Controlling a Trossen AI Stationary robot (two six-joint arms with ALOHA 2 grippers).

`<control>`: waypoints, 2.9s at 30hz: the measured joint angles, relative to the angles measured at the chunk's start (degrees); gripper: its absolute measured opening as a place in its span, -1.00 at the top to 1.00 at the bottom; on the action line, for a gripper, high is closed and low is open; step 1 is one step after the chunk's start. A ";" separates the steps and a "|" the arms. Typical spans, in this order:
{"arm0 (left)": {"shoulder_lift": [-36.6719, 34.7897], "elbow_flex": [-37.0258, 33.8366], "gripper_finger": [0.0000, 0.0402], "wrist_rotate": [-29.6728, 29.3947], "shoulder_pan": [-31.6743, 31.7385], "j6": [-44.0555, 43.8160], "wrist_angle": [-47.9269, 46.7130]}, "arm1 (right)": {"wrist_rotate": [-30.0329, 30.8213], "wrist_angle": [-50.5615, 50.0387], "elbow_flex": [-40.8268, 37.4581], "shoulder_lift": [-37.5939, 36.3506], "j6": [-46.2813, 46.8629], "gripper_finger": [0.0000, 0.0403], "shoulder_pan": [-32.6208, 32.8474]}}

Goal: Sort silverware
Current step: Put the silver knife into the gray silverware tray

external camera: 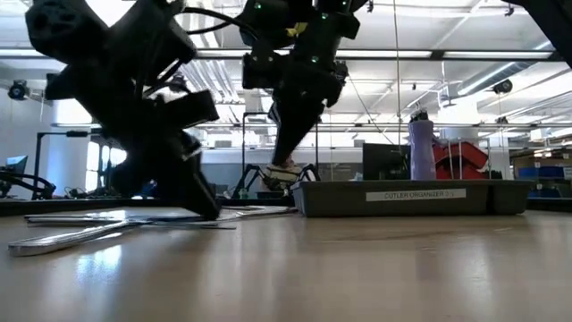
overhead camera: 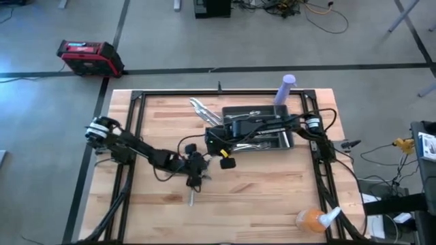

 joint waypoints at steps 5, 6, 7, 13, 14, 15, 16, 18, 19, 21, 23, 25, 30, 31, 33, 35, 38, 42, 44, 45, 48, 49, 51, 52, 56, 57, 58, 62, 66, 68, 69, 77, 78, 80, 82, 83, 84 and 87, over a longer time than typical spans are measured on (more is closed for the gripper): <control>-5.90 -1.84 0.41 -4.77 0.58 0.09 -10.28 | -0.39 2.97 -1.51 -0.18 0.12 1.00 0.09; -7.42 -2.21 0.41 -4.85 0.72 0.11 -11.86 | -0.45 3.24 -1.66 -0.11 -0.44 1.00 0.09; -8.93 -2.69 0.41 -5.06 0.72 0.15 -12.06 | -0.45 2.99 -1.92 0.00 -0.58 1.00 0.07; -21.09 -7.72 0.41 -5.61 0.59 -1.28 -15.11 | -0.44 9.78 -2.17 1.80 -4.40 1.00 -0.20; -23.53 -8.99 0.41 -5.56 0.46 -2.26 -15.84 | -0.46 13.22 -2.12 2.23 -5.23 1.00 -0.20; -25.27 -9.80 0.41 -5.72 0.46 -2.99 -16.16 | -0.43 15.43 -2.00 2.37 -5.91 1.00 -0.20; -26.01 -10.17 0.41 -5.81 0.46 -3.64 -15.68 | -0.43 15.93 -2.00 2.51 -6.48 1.00 -0.22; -28.22 -11.80 0.41 -5.85 0.45 -5.53 -17.13 | -0.45 18.45 -2.26 2.72 -7.11 1.00 -0.36; -29.76 -12.89 0.41 -6.14 0.48 -7.07 -19.72 | -0.44 21.14 -2.30 3.13 -7.72 1.00 -0.52; -30.90 -13.16 0.41 -8.81 0.87 -11.02 -20.72 | -0.42 23.93 -2.05 3.23 -7.93 1.00 -1.05; -32.86 -13.50 0.41 -11.12 0.95 -17.17 -25.04 | -0.38 24.74 -2.38 3.76 -7.80 1.00 -1.78; -34.86 -13.68 0.41 -13.66 1.32 -23.81 -31.51 | -0.35 28.33 -2.17 4.44 -7.95 1.00 -2.69; -37.68 -14.94 0.41 -14.85 5.07 -28.40 -33.84 | -1.85 32.37 -2.17 5.93 -7.31 1.00 -5.08; -37.35 -15.02 0.42 -14.58 6.71 -28.52 -31.36 | -2.54 31.66 -2.31 6.05 -6.66 1.00 -5.54; -38.24 -16.00 0.43 -9.95 10.23 -28.32 -29.80 | -4.69 34.57 -2.31 7.23 -6.10 1.00 -6.31; -38.10 -16.38 0.50 -4.18 14.31 -25.99 -27.69 | -6.36 36.04 -2.21 7.65 -4.88 1.00 -7.14; -37.72 -16.60 0.68 1.30 20.04 -22.45 -25.05 | -6.96 37.24 -2.31 8.38 -3.32 1.00 -7.65; -36.47 -16.34 0.95 3.26 25.42 -20.09 -24.83 | -7.08 35.68 -2.47 8.72 -2.22 1.00 -7.83; -37.21 -16.63 0.97 4.88 26.21 -19.54 -26.71 | -7.15 37.70 -2.35 9.09 -2.25 1.00 -7.80; -36.50 -16.59 0.97 5.05 26.20 -19.39 -25.88 | -7.10 36.99 -2.30 9.02 -2.16 1.00 -7.82; -37.06 -16.69 0.99 6.12 26.07 -19.74 -27.14 | -7.12 37.73 -2.42 9.63 -2.19 1.00 -7.93; -37.08 -16.73 0.99 6.19 26.09 -19.82 -27.48 | -7.11 38.68 -2.38 9.80 -2.17 1.00 -8.02; -36.12 -16.72 1.00 6.25 26.18 -19.97 -26.66 | -7.10 37.81 -2.43 9.88 -1.41 1.00 -8.41; -36.27 -16.97 1.00 6.32 26.16 -20.30 -27.19 | -7.09 38.61 -2.43 10.06 -1.14 1.00 -8.43; -34.82 -17.90 1.00 6.28 26.16 -20.81 -26.72 | -6.95 38.92 -2.45 10.62 0.58 1.00 -9.04; -34.72 -18.55 1.00 6.13 26.15 -21.00 -26.34 | -6.97 39.31 -2.52 10.79 0.85 1.00 -9.08; -34.83 -19.23 1.00 6.06 26.10 -21.30 -25.94 | -6.97 39.96 -2.51 10.95 0.74 1.00 -9.15; -33.34 -20.87 1.00 5.93 26.12 -21.79 -22.37 | -6.41 38.19 -2.55 11.07 0.67 1.00 -9.90; -32.79 -21.23 1.00 5.89 26.12 -21.79 -21.63 | -7.37 37.17 -2.63 11.65 -0.43 0.94 -10.82; -33.17 -21.25 1.00 6.22 26.14 -21.22 -21.79 | -8.97 38.72 -2.58 12.69 -0.33 0.85 -11.07; -33.13 -21.35 1.00 6.39 26.14 -21.10 -21.41 | -9.20 37.74 -2.58 12.83 0.15 0.78 -11.12; -33.58 -21.49 1.00 6.85 26.18 -20.70 -21.62 | -9.14 36.98 -2.76 14.05 1.34 0.34 -11.06; -33.54 -21.49 1.00 6.91 26.18 -20.70 -21.52 | -9.14 36.71 -2.76 14.05 1.40 0.32 -11.06; -33.34 -21.52 1.00 7.01 26.18 -20.72 -21.39 | -8.63 35.23 -2.71 13.76 2.41 0.30 -11.06; -33.47 -21.52 1.00 7.08 26.18 -20.72 -21.55 | -7.85 33.62 -2.69 13.67 3.55 0.33 -11.02; -33.41 -21.52 1.00 7.11 26.18 -20.73 -21.48 | -7.61 32.40 -2.54 13.54 3.56 0.35 -11.02; -33.28 -21.52 1.00 7.11 26.18 -20.75 -21.43 | -7.49 30.55 -2.48 13.16 3.61 0.37 -11.00; -33.34 -21.52 1.00 7.11 26.16 -20.98 -21.49 | -7.49 25.84 -2.25 12.79 3.33 0.45 -10.73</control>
